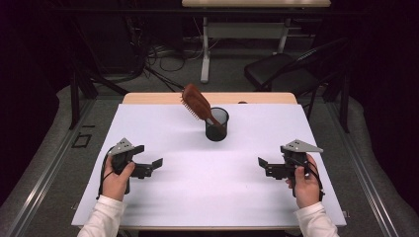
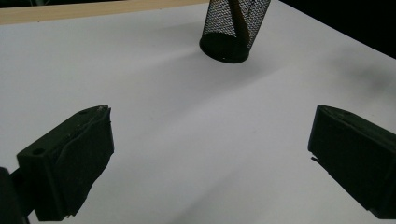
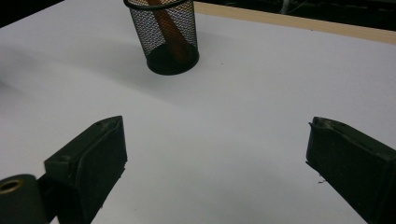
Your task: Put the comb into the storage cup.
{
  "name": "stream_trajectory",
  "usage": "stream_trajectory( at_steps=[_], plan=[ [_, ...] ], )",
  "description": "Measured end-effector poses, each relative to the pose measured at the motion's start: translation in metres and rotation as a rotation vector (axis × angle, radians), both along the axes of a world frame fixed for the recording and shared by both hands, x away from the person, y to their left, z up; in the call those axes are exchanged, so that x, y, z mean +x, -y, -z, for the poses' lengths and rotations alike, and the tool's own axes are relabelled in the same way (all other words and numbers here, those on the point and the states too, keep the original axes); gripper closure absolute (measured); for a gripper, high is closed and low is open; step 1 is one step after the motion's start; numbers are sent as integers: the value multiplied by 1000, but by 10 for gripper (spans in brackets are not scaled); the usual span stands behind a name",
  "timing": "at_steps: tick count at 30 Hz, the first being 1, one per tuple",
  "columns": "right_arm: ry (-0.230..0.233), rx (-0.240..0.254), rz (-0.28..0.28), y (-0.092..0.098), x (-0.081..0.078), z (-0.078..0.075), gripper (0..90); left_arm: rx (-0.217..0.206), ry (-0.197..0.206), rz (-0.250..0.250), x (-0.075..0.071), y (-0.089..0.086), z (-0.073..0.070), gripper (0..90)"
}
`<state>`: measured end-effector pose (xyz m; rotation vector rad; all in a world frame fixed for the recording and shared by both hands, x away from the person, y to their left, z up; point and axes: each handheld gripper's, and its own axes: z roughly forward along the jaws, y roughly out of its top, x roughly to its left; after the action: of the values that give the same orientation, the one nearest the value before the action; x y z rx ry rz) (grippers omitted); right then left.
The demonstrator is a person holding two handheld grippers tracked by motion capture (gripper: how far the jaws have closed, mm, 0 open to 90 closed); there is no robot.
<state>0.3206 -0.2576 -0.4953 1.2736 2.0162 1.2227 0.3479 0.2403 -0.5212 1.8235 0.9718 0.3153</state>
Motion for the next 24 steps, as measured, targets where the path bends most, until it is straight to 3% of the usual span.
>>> stream_trajectory(
  at_steps=[4,13,18,24],
  plan=[
    [-8,-3,11,1,0,5,45,-17,3,-9,-1,1,5,3],
    [-15,-18,30,2,0,14,45,13,30,5,-4,3,14,3],
    [-4,-13,30,2,0,19,45,5,39,18,-6,3,17,3],
    [8,-14,27,2,-1,24,45,12,26,30,-9,5,20,3]
  ],
)
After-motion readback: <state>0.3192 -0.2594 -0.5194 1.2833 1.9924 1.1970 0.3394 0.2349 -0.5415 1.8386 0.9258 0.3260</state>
